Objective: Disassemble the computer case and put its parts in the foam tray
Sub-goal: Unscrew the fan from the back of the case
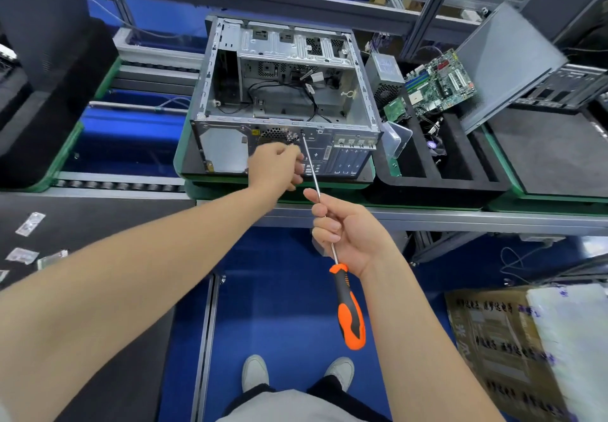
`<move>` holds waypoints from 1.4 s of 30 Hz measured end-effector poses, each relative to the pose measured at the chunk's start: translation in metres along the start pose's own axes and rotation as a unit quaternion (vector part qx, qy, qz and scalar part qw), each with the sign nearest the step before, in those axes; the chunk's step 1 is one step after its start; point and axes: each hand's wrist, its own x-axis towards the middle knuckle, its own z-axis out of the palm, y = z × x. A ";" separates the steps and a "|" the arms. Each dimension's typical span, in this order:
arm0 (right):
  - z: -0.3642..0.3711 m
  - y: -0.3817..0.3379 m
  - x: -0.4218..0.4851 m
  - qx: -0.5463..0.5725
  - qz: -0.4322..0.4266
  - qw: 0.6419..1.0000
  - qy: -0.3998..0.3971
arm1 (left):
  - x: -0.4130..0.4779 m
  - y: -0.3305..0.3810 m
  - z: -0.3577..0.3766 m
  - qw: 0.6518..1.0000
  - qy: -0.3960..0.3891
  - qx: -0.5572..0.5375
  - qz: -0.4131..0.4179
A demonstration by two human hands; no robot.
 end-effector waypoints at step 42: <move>0.009 0.045 -0.008 -0.508 -0.220 0.806 0.209 | 0.011 0.022 0.040 0.868 -0.071 -0.452 -0.194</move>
